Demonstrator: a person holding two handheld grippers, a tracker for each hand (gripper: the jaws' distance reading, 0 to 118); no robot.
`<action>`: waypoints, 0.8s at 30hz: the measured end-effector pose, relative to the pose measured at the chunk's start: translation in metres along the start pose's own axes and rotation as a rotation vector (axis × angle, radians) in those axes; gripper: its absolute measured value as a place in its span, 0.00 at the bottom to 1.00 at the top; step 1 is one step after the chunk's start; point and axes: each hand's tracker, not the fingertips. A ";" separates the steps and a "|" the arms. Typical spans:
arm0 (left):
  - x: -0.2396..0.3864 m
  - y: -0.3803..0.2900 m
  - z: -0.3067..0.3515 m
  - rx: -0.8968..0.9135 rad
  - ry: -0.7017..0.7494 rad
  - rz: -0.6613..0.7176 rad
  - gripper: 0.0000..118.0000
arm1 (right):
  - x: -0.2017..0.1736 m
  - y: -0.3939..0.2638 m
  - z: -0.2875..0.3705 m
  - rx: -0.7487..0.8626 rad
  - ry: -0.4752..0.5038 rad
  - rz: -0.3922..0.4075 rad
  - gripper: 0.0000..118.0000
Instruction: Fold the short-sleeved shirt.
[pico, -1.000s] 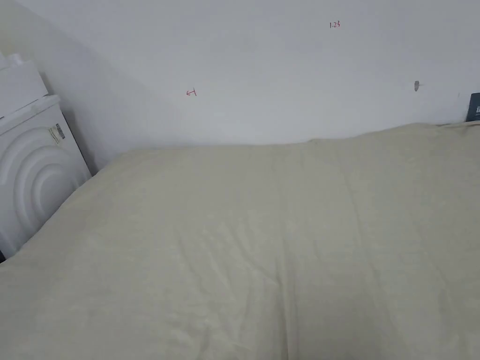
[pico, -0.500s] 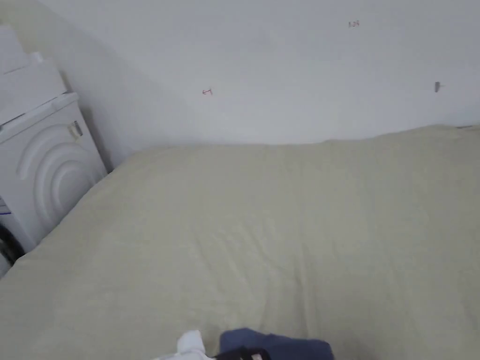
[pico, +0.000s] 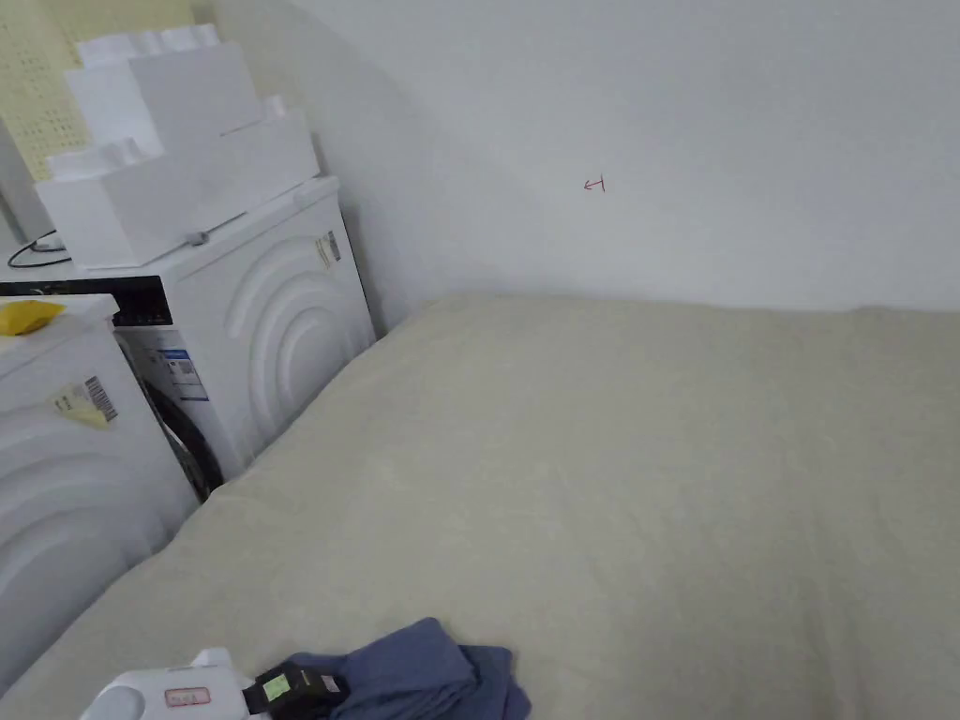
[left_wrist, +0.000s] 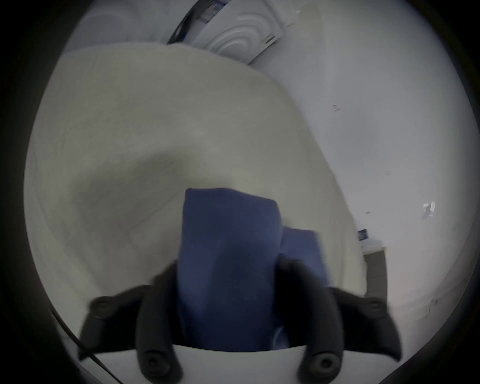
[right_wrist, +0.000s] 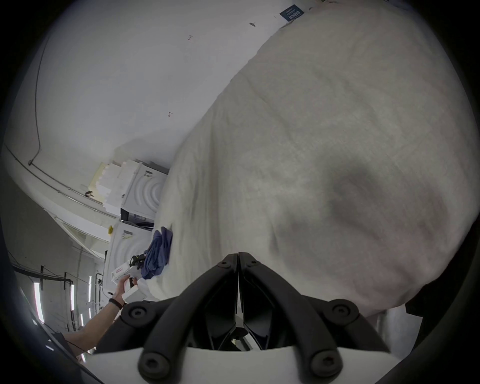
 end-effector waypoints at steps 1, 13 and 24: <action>-0.019 0.005 0.009 0.041 -0.085 0.028 0.62 | -0.002 0.002 0.002 -0.002 -0.004 0.012 0.01; 0.097 -0.124 0.179 0.448 0.007 -0.496 0.67 | -0.055 0.024 0.048 0.170 -0.056 0.355 0.01; 0.281 -0.334 0.147 0.443 -0.349 -0.934 0.17 | -0.138 0.030 0.114 0.408 -0.117 0.672 0.01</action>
